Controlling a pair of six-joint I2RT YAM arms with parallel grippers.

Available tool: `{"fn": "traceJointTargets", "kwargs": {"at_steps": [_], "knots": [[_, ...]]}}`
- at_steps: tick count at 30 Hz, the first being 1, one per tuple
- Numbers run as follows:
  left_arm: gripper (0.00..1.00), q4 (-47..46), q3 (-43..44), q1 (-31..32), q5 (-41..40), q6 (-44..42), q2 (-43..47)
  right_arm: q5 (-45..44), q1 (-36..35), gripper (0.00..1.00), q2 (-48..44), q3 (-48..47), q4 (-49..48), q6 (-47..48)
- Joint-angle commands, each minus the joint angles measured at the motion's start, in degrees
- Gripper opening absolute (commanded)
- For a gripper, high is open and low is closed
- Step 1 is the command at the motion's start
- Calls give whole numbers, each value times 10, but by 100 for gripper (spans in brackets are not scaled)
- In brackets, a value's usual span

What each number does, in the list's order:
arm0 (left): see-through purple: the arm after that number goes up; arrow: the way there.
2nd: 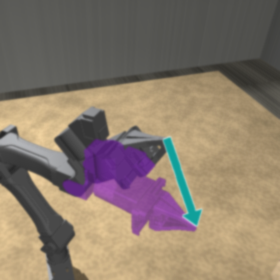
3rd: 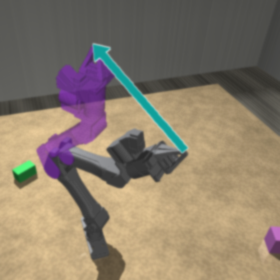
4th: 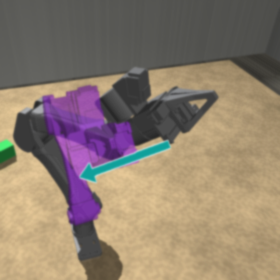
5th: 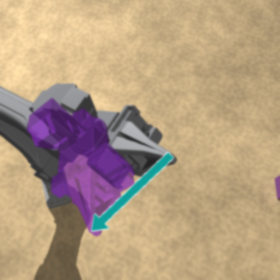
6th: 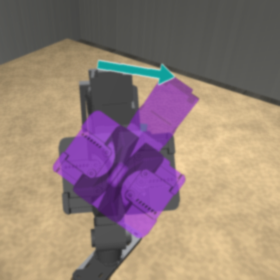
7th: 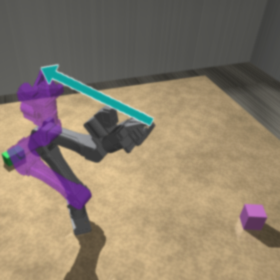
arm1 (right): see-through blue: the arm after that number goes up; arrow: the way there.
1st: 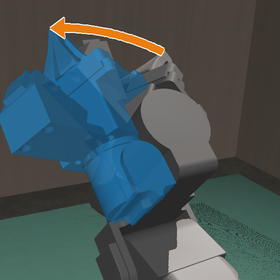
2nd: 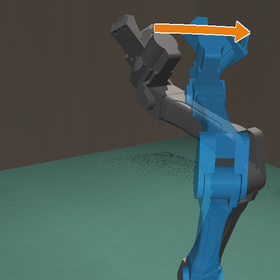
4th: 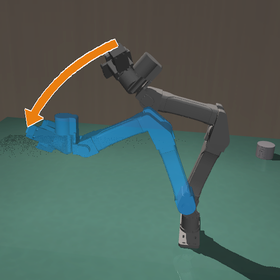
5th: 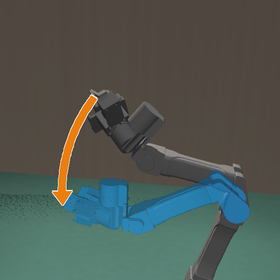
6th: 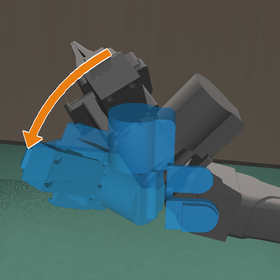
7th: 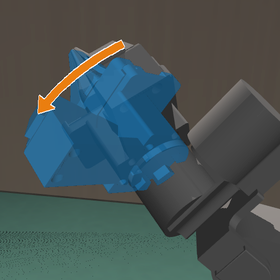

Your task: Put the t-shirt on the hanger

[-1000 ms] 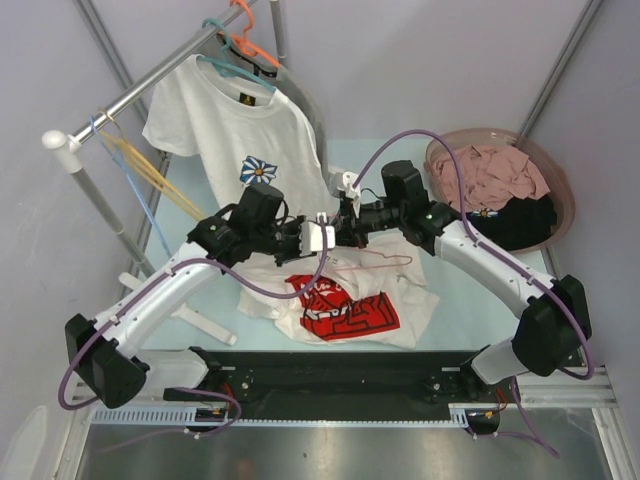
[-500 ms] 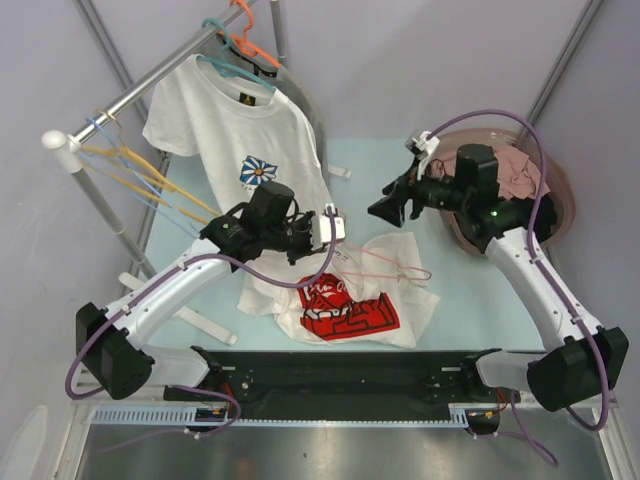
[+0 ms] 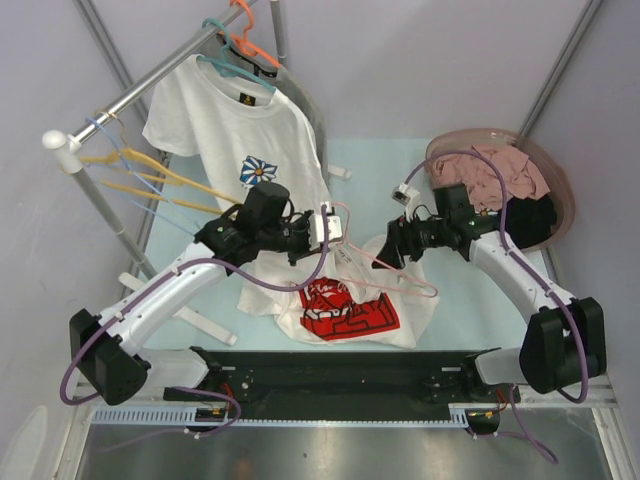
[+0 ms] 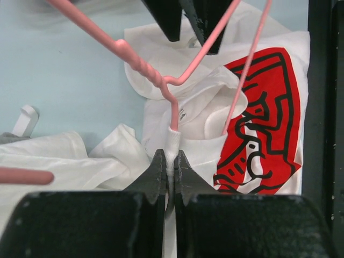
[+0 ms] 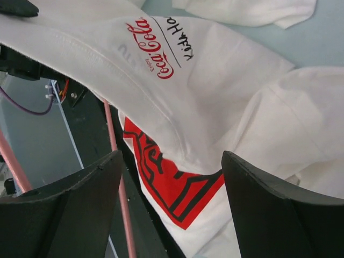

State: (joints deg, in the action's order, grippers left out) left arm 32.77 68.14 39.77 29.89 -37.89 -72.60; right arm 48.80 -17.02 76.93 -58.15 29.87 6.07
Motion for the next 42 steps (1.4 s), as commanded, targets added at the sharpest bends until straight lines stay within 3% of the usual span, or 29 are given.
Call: {"fn": "traceJointTargets", "kwargs": {"at_steps": [1,6,9,12,15,16,18,19,21,27,32,36,42], "knots": [[0,-43,16,-7,-23,73,-1,31,60,79,-5,13,2,4],[0,-71,16,-16,-93,162,-33,39,265,77,-30,12,-25,-37],[0,-90,19,-19,-155,208,-54,-17,305,75,-82,12,-23,-72],[0,-97,30,-23,-206,245,-74,-104,299,67,-142,12,24,-111],[0,-95,39,-27,-225,266,-89,-225,198,68,-192,15,50,-117],[0,-93,43,-28,-227,272,-93,-256,127,70,-203,18,47,-116],[0,-90,52,-32,-228,286,-101,-351,53,71,-221,34,23,-121],[0,-92,52,-33,-229,291,-108,-390,-21,69,-220,38,15,-131],[0,-93,59,-37,-229,306,-114,-487,-83,68,-203,39,4,-159],[0,-109,58,-39,-239,318,-116,-504,-169,75,-156,64,-89,-172],[0,-117,57,-40,-237,335,-112,-540,-210,75,-99,64,-148,-222],[0,-117,53,-40,-236,341,-105,-572,-267,75,-70,64,-162,-211],[0,-111,53,-42,-228,355,-92,-594,-267,79,6,66,-156,-215]]}}
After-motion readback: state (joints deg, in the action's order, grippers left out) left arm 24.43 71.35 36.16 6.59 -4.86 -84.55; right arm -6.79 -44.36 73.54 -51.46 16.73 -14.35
